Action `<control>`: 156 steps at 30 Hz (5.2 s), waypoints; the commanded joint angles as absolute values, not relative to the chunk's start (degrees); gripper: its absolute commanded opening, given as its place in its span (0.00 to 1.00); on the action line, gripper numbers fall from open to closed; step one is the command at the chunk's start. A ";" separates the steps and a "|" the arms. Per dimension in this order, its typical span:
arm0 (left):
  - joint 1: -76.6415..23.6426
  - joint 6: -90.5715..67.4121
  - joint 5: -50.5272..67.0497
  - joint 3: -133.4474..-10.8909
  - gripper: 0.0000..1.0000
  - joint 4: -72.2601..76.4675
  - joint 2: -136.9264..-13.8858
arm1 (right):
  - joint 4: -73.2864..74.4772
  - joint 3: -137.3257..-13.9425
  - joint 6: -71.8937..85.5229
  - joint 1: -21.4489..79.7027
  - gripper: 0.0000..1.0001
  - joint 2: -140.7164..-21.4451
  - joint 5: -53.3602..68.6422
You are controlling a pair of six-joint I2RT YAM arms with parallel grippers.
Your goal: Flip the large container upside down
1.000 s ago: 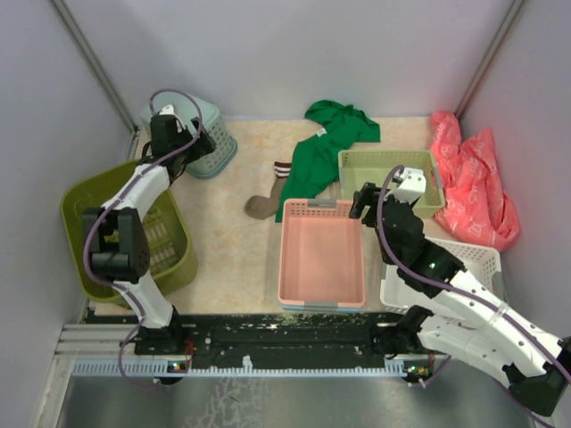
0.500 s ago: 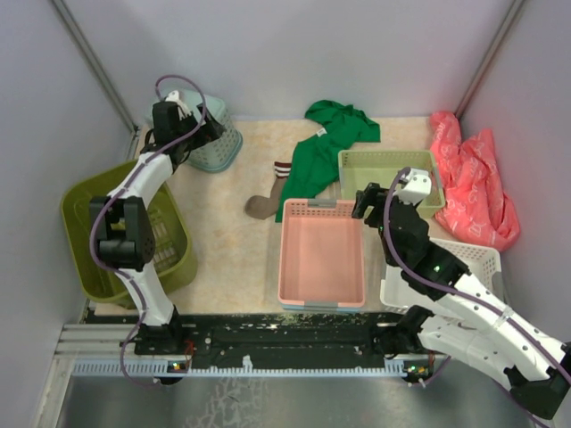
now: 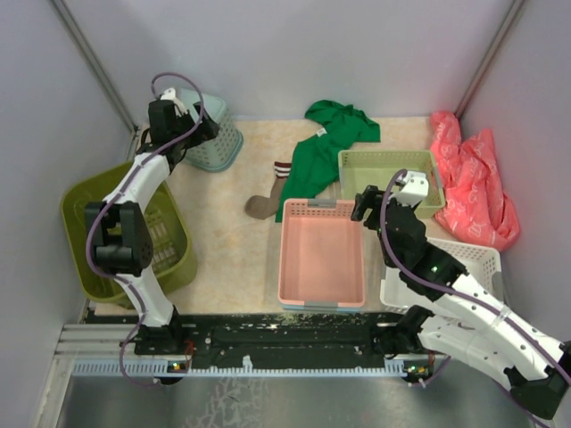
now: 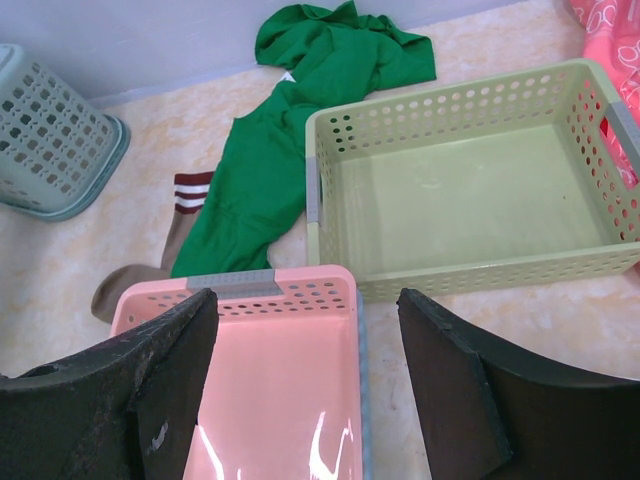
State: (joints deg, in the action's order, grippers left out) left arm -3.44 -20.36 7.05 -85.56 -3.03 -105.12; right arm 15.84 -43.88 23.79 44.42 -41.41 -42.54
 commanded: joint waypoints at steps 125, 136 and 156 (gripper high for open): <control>2.63 -51.37 53.71 -58.56 0.00 -5.94 -60.48 | 8.20 -44.00 18.02 44.12 0.79 -44.73 -41.84; 9.32 -52.02 56.06 -58.31 0.00 -6.72 -59.62 | 8.24 -43.43 18.72 44.14 0.80 -44.89 -41.37; 11.22 -60.75 65.42 -48.13 0.00 7.88 -63.27 | 7.63 -43.47 18.68 44.12 0.79 -45.29 -40.51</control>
State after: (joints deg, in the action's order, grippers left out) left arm 10.39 -60.36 61.34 -48.73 0.91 -62.22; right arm 9.41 -42.11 18.20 44.42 -45.80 -40.84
